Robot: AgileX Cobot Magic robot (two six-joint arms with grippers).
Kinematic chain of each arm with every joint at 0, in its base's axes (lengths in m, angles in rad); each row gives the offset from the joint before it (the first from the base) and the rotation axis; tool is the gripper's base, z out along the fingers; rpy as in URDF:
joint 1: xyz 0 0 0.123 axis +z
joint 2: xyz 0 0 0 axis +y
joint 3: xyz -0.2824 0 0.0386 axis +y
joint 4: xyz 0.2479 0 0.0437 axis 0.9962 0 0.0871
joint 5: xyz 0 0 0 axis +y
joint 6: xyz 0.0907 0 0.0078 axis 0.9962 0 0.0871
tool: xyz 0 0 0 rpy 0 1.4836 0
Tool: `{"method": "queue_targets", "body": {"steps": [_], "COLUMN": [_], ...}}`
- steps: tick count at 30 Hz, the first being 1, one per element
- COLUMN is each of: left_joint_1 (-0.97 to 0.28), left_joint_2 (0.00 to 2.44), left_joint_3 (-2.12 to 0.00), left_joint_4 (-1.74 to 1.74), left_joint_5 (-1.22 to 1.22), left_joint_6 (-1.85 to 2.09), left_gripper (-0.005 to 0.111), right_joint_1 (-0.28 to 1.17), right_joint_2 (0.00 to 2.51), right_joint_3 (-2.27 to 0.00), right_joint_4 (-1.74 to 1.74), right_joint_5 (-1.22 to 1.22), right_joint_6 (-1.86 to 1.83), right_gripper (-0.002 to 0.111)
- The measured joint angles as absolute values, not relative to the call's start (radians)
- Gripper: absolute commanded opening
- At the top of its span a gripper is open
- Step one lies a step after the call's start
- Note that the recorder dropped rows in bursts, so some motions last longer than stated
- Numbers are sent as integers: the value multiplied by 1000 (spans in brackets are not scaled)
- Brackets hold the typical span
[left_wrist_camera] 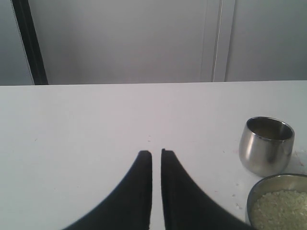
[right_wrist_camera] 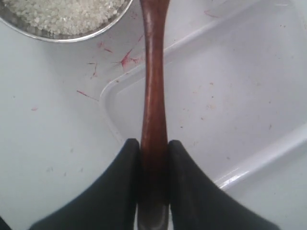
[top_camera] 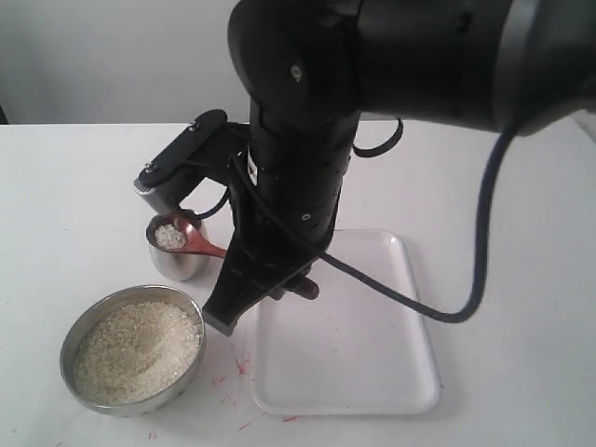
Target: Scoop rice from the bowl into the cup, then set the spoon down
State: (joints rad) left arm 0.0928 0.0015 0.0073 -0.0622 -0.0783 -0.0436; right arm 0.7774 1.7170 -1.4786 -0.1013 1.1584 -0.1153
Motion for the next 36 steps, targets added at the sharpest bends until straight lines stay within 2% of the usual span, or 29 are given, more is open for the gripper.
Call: {"method": "queue_targets", "body": {"steps": [14,22,36], "left_joint_1": [93,93,93], "left_joint_2": [1,1,1], "left_joint_3": [7,7,7], "left_joint_4": [-62,-62,-62], "left_joint_5": [-78,-78,-78], "left_joint_6": [-44,-44,-44], "left_gripper": [14,14,14], "right_joint_1": [707,703,707], "right_joint_2": [1872,1996,2047], "right_joint_3": [-1631,-1749,-1751], "right_joint_4": [-94,-215,-288], "right_joint_5": [1121,1147,1082], "right_joint_6": [-115,-115,-86], "right_gripper": [0,0,0]}}
